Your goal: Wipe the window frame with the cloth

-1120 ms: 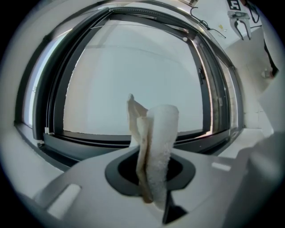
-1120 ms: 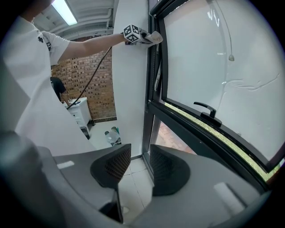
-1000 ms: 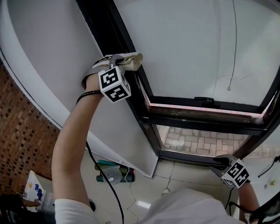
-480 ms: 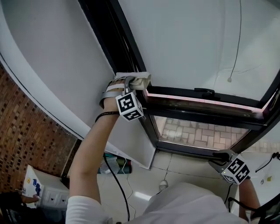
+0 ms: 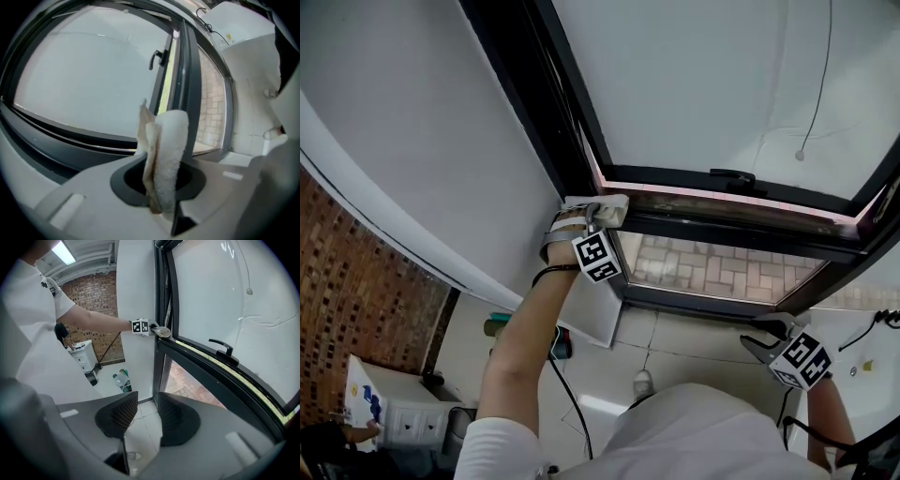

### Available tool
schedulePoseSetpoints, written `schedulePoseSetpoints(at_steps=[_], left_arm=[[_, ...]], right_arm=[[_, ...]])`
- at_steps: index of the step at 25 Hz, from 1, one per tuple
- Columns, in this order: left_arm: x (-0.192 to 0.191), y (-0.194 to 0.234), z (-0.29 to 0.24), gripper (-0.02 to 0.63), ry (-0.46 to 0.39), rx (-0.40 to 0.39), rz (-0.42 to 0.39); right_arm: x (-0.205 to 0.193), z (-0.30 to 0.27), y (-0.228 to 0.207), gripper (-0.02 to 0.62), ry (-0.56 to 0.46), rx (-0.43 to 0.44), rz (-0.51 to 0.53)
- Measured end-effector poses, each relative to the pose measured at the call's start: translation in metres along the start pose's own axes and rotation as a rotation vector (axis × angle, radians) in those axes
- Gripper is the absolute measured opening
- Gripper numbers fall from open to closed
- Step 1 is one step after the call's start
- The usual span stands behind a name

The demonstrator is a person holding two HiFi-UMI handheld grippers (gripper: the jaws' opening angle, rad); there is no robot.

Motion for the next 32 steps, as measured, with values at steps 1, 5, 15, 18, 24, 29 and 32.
schedulePoseSetpoints(at_steps=[1, 5, 15, 18, 24, 29, 32], left_arm=[[0.0, -0.011, -0.005, 0.092, 0.001, -0.018, -0.003], [-0.007, -0.037, -0.013, 0.092, -0.01, -0.045, 0.016], [0.019, -0.004, 0.026, 0.092, -0.133, 0.038, 0.051], [0.041, 0.01, 0.027, 0.092, -0.158, 0.05, 0.028], [0.054, -0.004, -0.006, 0.093, -0.093, -0.006, -0.05], [0.058, -0.03, -0.009, 0.092, -0.1, -0.053, -0.091], [0.061, -0.038, -0.004, 0.092, -0.118, -0.075, -0.1]], right_arm=[[0.001, 0.0, 0.001, 0.137, 0.002, -0.002, -0.003], [0.002, 0.001, 0.009, 0.137, 0.019, -0.012, -0.015], [-0.007, 0.004, 0.01, 0.137, 0.026, -0.038, -0.05], [-0.006, 0.003, 0.013, 0.137, 0.02, -0.037, -0.048], [-0.012, 0.007, 0.013, 0.137, 0.008, -0.051, -0.077], [-0.031, 0.012, 0.013, 0.137, 0.004, -0.066, -0.131], [-0.038, 0.014, 0.011, 0.137, -0.009, -0.072, -0.154]])
Point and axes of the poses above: the fingertips, and each gripper's own axes: z backward along the fingers, y to its left, x out of its top, the point moved 6 cm from there along z, backward along the fingers, and after that the axes turned 6 degrees about y, right-handed, at the moved point
